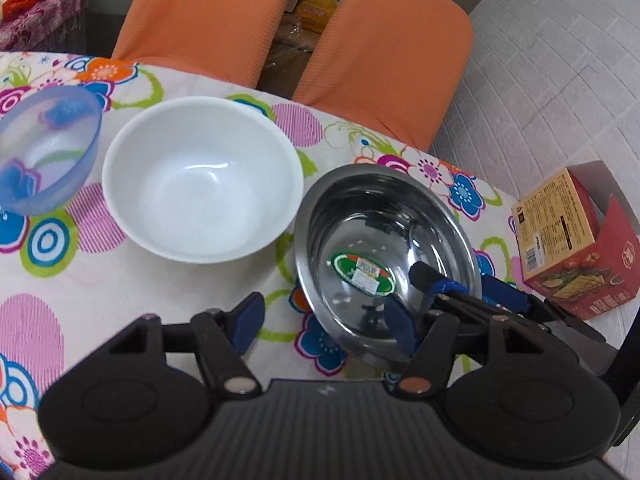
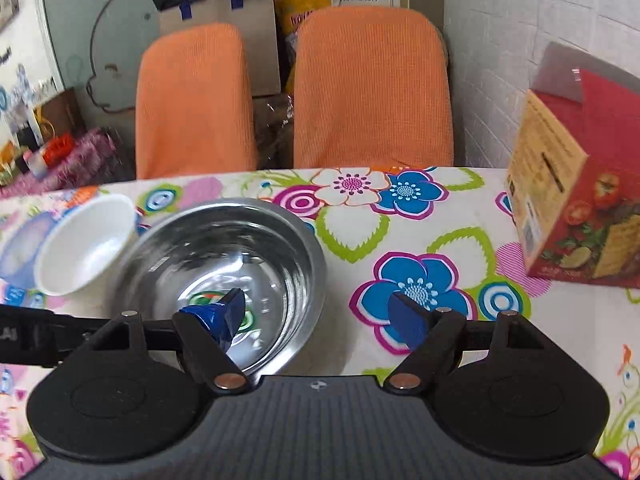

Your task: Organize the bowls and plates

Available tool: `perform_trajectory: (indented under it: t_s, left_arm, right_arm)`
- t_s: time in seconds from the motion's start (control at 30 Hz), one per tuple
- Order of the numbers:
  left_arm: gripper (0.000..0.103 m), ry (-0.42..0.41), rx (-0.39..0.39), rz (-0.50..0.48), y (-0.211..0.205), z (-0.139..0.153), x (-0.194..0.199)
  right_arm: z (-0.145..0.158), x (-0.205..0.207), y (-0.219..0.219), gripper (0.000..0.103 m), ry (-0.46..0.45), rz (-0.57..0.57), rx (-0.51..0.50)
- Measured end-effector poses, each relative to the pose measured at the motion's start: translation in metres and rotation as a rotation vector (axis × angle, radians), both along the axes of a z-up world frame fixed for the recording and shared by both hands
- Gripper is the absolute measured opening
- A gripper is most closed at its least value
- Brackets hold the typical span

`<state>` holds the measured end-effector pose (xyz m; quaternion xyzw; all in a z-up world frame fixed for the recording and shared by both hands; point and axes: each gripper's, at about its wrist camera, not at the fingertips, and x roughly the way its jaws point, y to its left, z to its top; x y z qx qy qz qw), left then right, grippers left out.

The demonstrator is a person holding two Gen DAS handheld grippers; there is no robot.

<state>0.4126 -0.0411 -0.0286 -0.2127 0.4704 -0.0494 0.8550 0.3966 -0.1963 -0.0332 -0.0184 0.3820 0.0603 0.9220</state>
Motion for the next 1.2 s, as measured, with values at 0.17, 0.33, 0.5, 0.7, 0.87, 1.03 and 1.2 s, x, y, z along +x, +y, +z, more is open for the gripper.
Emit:
perform_trajectory:
  t_s: [0.17, 0.33, 0.5, 0.7, 0.87, 1.03, 1.2]
  left_arm:
    - [0.048, 0.024, 0.006, 0.021, -0.004, -0.01, 0.01]
    - [0.007, 0.014, 0.013, -0.006, -0.005, -0.009, 0.01]
    - [0.005, -0.02, 0.057, -0.031, -0.002, 0.0, -0.001]
    - [0.006, -0.062, 0.115, -0.096, -0.002, 0.02, -0.057]
    - [0.006, -0.063, 0.12, -0.151, 0.005, 0.025, -0.127]
    - [0.006, -0.052, 0.124, -0.194, 0.017, 0.017, -0.193]
    - [0.007, -0.069, 0.147, -0.223, 0.024, 0.008, -0.235]
  right_arm:
    - [-0.007, 0.012, 0.01, 0.065, -0.011, 0.046, -0.041]
    - [-0.009, 0.012, 0.019, 0.059, -0.017, 0.115, -0.018]
    - [-0.005, -0.003, 0.027, 0.046, 0.008, 0.156, 0.032]
    - [0.008, -0.049, 0.035, 0.046, -0.002, 0.192, 0.046]
    - [0.02, -0.119, 0.042, 0.047, -0.043, 0.217, 0.032]
    - [0.02, -0.191, 0.053, 0.05, -0.057, 0.243, 0.024]
    - [0.013, -0.242, 0.065, 0.05, -0.06, 0.242, 0.013]
